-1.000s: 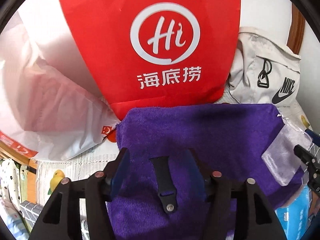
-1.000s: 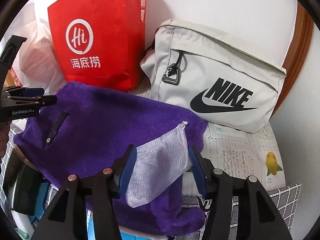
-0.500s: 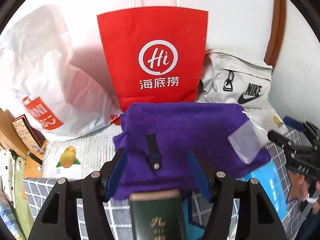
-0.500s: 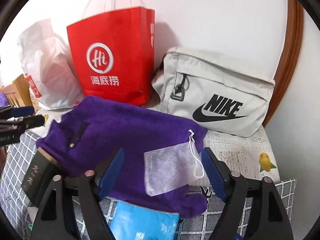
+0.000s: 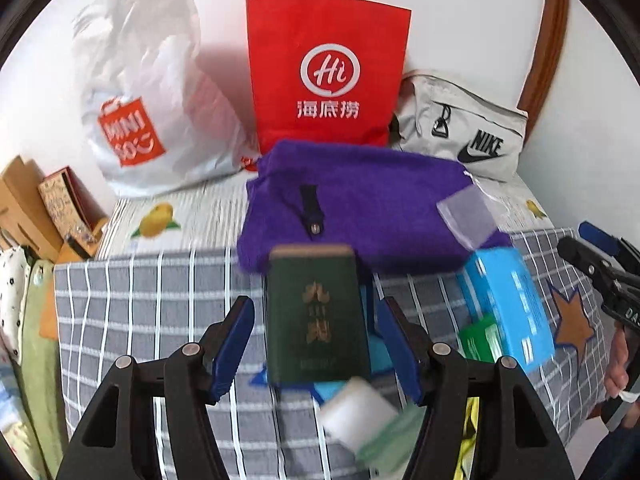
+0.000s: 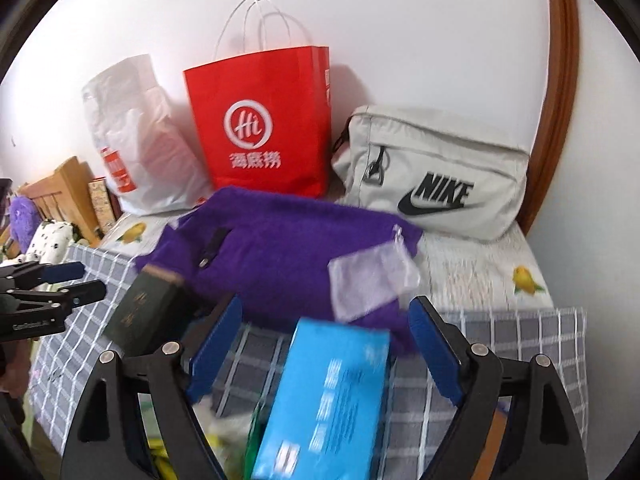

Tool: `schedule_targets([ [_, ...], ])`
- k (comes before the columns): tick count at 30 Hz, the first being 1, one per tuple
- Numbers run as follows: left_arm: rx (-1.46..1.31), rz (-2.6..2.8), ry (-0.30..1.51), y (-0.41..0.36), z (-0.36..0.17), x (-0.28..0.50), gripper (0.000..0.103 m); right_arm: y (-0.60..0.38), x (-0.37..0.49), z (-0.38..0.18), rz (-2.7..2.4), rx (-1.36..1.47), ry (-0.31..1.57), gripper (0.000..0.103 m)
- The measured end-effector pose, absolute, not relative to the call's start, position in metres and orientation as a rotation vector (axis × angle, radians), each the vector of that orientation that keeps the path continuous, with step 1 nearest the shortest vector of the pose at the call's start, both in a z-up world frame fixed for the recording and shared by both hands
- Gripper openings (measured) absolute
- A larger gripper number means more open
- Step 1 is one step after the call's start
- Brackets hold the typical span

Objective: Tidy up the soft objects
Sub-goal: 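Move the right gripper to the green wipes packet while the left returns to the yellow pouch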

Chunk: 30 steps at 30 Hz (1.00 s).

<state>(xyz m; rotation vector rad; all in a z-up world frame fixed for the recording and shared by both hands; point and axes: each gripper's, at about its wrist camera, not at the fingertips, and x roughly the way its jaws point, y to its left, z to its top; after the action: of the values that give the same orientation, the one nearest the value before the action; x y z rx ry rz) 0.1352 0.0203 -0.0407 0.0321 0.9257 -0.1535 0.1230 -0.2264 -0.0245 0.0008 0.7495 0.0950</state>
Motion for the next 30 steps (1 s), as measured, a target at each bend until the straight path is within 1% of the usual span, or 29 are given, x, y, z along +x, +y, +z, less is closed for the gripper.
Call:
schedule_targets([
  [8,0.033,-0.142,0.926,0.019,-0.058,0.085,0.062,-0.213,0.054,-0.05,0.098,-0.036,0.818,0.085],
  [11,0.018,-0.132,0.936,0.02,-0.065,0.07,0.062,-0.209,0.031,-0.068,0.112,-0.028,0.851,0.076],
  [12,0.014,-0.127,0.937,0.021,-0.066,0.067,0.062,-0.208,0.026,-0.073,0.118,-0.024,0.863,0.066],
  [13,0.007,-0.122,0.936,0.022,-0.068,0.062,0.062,-0.208,0.024,-0.078,0.125,-0.02,0.873,0.06],
  [17,-0.025,-0.112,0.945,0.029,-0.073,0.05,0.062,-0.202,0.023,-0.103,0.151,0.005,0.928,0.048],
  [27,-0.058,-0.088,0.991,0.04,-0.093,0.04,0.062,-0.182,0.041,-0.131,0.183,0.018,0.973,0.047],
  [29,-0.055,-0.083,1.001,0.04,-0.097,0.039,0.062,-0.179,0.044,-0.137,0.193,0.028,0.966,0.036],
  [30,-0.056,-0.082,1.003,0.04,-0.099,0.039,0.062,-0.177,0.045,-0.141,0.194,0.03,0.966,0.017],
])
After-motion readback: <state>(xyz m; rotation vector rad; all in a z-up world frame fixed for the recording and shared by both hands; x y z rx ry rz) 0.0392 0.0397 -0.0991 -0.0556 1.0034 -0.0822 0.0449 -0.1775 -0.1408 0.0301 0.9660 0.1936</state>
